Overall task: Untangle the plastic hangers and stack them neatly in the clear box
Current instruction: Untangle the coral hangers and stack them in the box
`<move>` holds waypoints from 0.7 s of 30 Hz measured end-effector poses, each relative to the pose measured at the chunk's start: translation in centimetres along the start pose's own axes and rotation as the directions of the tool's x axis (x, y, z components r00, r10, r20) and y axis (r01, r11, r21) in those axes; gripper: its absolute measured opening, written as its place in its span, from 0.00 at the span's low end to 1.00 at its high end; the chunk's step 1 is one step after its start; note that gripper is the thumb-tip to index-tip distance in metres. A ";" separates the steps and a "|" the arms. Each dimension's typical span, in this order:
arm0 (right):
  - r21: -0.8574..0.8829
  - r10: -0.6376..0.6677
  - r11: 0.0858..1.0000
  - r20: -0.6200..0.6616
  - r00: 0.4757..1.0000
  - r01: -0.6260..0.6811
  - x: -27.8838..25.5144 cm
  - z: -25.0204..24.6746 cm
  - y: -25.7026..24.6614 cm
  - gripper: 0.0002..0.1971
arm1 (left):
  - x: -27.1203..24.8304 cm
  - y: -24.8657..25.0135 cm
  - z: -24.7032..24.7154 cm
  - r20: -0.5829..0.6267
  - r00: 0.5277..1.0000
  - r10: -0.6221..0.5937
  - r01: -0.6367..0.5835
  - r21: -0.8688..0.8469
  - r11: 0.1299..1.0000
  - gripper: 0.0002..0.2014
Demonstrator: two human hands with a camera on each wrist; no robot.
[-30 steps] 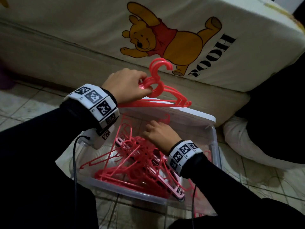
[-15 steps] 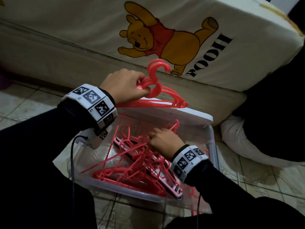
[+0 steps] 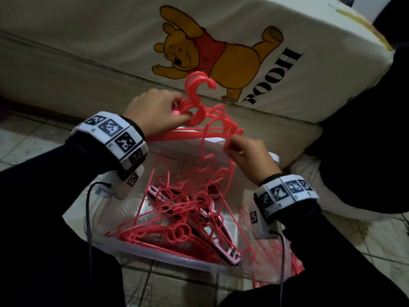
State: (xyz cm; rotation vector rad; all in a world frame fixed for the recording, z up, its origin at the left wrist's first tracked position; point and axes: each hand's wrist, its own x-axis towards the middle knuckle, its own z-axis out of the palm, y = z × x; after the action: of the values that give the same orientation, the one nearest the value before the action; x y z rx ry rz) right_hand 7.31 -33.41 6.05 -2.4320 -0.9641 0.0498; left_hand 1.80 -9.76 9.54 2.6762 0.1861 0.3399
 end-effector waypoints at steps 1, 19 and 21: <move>0.068 0.041 0.997 -0.043 0.998 -0.038 0.1 -0.4 0.3 0.04 | 0.0 -0.1 -0.1 -0.012 1.000 -0.011 0.011 -0.010 1.000 0.12; 0.389 0.392 0.863 -0.114 0.913 -0.322 0.2 1.0 3.5 0.05 | 0.1 0.4 0.2 -0.058 0.995 -0.083 0.078 -0.086 0.993 0.11; 0.395 0.327 0.885 -0.154 0.932 -0.245 0.0 0.9 2.9 0.07 | 0.1 0.3 0.2 -0.062 0.995 -0.081 0.076 -0.079 0.994 0.13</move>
State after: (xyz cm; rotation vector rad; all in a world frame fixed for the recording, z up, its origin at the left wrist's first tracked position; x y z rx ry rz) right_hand 8.99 -34.77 3.87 -2.1510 -0.4405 0.0629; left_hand 1.94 -10.14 9.51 2.5757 0.2918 0.4009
